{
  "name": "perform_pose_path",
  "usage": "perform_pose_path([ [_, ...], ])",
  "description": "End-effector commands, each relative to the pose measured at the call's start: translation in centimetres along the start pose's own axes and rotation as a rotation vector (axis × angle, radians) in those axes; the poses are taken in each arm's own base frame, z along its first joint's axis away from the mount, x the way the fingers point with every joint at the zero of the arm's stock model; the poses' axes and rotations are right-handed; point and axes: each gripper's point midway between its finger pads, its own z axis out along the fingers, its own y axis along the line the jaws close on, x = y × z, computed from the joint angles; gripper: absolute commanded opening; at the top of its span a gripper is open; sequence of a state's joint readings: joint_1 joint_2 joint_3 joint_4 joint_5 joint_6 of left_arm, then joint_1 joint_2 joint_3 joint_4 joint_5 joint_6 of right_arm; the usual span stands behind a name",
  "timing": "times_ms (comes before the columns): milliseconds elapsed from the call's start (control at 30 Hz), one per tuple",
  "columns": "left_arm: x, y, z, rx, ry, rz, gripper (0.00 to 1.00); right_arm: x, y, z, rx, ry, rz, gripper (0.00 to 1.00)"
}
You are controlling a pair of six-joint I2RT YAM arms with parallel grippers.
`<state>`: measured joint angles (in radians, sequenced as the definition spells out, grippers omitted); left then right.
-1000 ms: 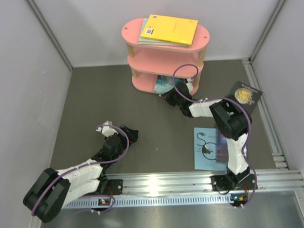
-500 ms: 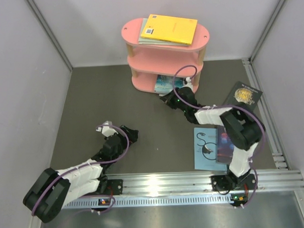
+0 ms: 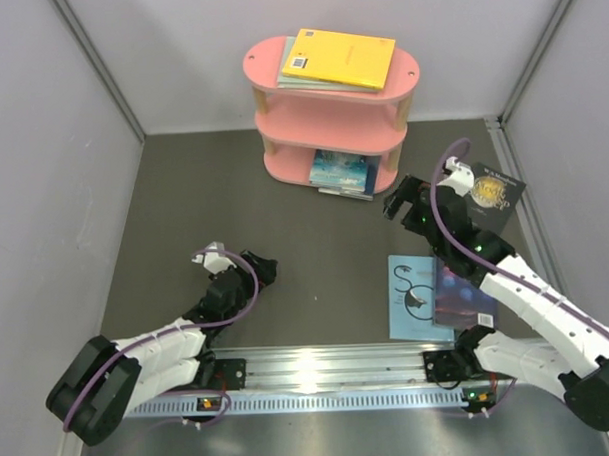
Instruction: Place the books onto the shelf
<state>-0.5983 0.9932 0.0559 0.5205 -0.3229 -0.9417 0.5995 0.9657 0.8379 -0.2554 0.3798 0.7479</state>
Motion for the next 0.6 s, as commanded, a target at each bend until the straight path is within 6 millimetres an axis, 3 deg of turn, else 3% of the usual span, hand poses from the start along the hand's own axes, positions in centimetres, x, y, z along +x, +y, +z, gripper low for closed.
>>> perform_pose_path([
  [0,1.7,2.3,-0.4,-0.055,0.046,0.016,0.97,2.1,-11.8,-3.3,0.53,0.128,-0.255,1.0],
  [267,2.1,2.7,-0.8,-0.06,0.064,0.023,0.96,6.8,-15.5,-1.5,0.807,0.494,-0.505,1.0],
  [433,2.1,3.4,-1.6,-0.052,0.048,0.02,0.97,5.4,-17.5,-2.1,1.022,0.506,-0.671,1.0],
  [567,1.5,3.3,-1.9,-0.036,0.015,0.013,0.99,6.7,-18.6,-2.5,1.063,0.56,-0.71,1.0],
])
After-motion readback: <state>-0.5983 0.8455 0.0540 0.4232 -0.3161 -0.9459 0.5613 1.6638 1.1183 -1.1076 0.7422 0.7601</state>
